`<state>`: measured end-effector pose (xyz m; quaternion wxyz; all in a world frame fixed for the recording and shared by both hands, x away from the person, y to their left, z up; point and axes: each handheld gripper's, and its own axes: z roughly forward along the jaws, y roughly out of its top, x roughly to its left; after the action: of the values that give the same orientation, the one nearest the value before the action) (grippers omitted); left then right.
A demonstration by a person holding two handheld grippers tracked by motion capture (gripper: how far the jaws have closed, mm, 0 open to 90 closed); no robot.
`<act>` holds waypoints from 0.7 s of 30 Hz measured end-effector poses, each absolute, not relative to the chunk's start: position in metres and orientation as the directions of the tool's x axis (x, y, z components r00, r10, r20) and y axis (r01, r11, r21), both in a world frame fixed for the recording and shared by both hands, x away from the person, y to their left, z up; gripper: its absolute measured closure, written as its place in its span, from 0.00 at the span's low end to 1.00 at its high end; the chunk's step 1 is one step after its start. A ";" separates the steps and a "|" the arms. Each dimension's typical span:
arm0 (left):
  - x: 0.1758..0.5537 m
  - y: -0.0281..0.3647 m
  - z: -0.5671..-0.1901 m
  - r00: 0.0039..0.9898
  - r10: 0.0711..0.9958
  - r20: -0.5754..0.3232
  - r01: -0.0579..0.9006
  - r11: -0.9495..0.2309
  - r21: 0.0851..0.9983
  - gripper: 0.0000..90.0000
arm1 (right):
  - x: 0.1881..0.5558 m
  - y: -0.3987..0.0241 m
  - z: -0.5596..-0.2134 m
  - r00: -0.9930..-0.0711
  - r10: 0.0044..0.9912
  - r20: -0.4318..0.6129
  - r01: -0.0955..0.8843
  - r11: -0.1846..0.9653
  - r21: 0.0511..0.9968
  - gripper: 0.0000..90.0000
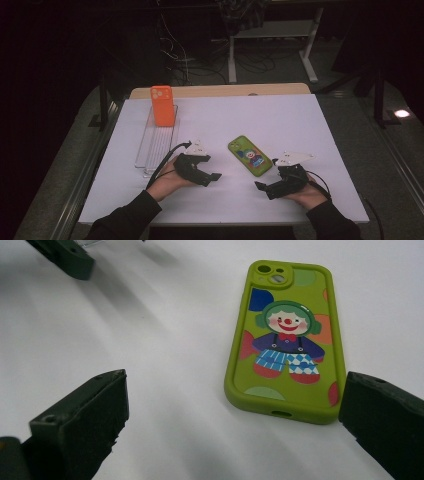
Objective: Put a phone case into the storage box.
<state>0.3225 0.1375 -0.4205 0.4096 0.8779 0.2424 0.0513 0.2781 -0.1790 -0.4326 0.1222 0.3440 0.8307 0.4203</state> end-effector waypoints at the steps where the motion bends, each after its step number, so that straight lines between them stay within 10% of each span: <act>1: 0.322 0.139 -0.420 0.877 0.467 -0.113 0.389 -0.550 0.739 0.16 | 0.278 -0.179 -0.432 -0.733 0.675 0.082 0.468 0.414 0.781 0.00; 21: 0.319 0.141 -0.417 0.886 0.453 -0.099 0.366 -0.552 0.749 0.00 | 0.288 -0.156 -0.416 -0.729 0.674 0.120 0.544 0.463 0.700 0.00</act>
<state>0.3191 0.1409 -0.4174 0.4120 0.8794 0.2327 0.0527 0.2880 -0.1558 -0.4160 0.0868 0.3577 0.8510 0.3747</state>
